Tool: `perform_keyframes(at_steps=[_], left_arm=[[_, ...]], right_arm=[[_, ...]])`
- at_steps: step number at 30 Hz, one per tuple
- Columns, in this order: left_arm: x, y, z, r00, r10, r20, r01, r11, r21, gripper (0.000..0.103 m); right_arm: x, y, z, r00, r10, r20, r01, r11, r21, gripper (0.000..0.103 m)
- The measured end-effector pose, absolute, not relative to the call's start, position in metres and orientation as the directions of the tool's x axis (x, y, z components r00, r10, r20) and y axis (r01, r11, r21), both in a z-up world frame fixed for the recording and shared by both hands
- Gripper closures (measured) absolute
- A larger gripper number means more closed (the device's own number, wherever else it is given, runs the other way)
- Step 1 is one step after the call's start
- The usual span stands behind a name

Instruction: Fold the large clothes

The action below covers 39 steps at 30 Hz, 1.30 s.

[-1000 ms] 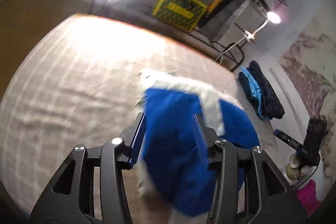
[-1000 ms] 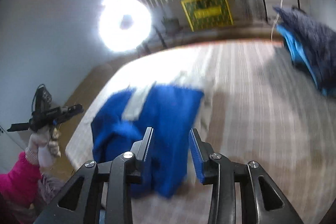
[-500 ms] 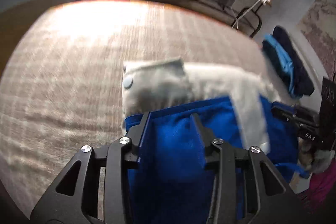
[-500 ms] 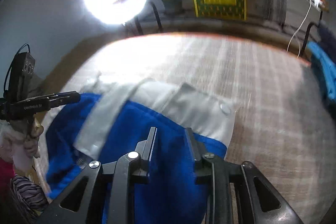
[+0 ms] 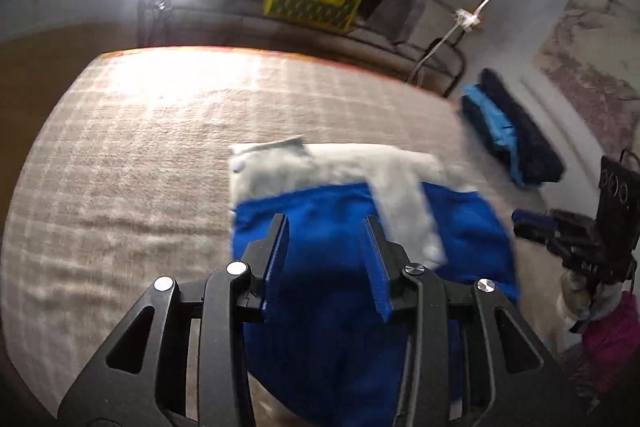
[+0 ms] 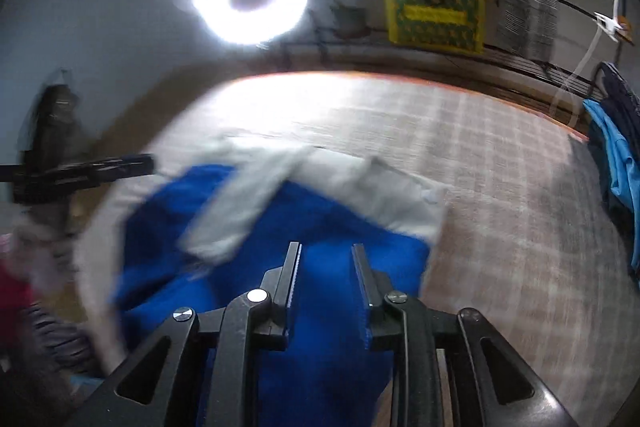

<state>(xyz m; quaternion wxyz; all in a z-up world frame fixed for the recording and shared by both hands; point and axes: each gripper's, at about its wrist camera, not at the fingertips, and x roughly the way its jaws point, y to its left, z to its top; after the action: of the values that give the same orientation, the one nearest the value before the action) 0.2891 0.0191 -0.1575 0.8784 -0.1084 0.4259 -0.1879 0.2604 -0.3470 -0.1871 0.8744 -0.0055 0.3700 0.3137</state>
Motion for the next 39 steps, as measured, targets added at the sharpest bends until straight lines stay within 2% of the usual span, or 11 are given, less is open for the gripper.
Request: perform_keyframes(at_steps=[3,6,9,12,16,21,24,30,31,39], left_arm=[[0.264,0.012,-0.15,0.551,-0.479,-0.684,0.276,0.878,-0.392,0.064],[0.244,-0.003,-0.159,0.5,-0.526,-0.688,0.32,0.85,-0.418,0.064],[0.244,-0.019,-0.18,0.453,-0.497,-0.74,0.322,0.865,-0.384,0.064],[0.25,-0.022,-0.2,0.43,-0.451,-0.782,0.293,0.889,-0.352,0.064],[0.257,-0.017,-0.205,0.435,-0.437,-0.787,0.271,0.897,-0.349,0.064],[0.267,-0.018,-0.211,0.444,-0.412,-0.796,0.27,0.908,-0.32,0.064],[0.271,-0.012,-0.207,0.45,-0.426,-0.785,0.257,0.903,-0.343,0.064],[0.29,0.014,-0.185,0.526,-0.426,-0.736,0.203,0.904,-0.377,0.064],[0.296,0.018,-0.184,0.529,-0.42,-0.738,0.192,0.906,-0.378,0.064],[0.297,0.049,-0.228,0.458,-0.372,-0.807,0.096,0.924,-0.371,0.063]], right_arm=[[0.223,-0.341,-0.178,0.431,0.674,-0.6,-0.656,0.691,0.305,0.08],[0.206,-0.322,-0.188,0.341,0.714,-0.611,-0.717,0.618,0.322,0.081],[0.21,-0.298,-0.206,0.335,0.66,-0.672,-0.732,0.632,0.255,0.082],[0.234,-0.292,-0.213,0.353,0.645,-0.677,-0.688,0.67,0.28,0.082],[0.271,-0.295,-0.216,0.417,0.596,-0.686,-0.62,0.738,0.265,0.081],[0.292,-0.276,-0.249,0.41,0.492,-0.768,-0.604,0.777,0.176,0.085],[0.287,-0.283,-0.239,0.43,0.502,-0.751,-0.593,0.784,0.184,0.083],[0.285,-0.337,-0.203,0.555,0.509,-0.658,-0.499,0.837,0.226,0.079],[0.289,-0.345,-0.2,0.562,0.505,-0.655,-0.478,0.845,0.242,0.076],[0.271,-0.365,-0.224,0.483,0.512,-0.71,-0.462,0.838,0.29,0.076]])
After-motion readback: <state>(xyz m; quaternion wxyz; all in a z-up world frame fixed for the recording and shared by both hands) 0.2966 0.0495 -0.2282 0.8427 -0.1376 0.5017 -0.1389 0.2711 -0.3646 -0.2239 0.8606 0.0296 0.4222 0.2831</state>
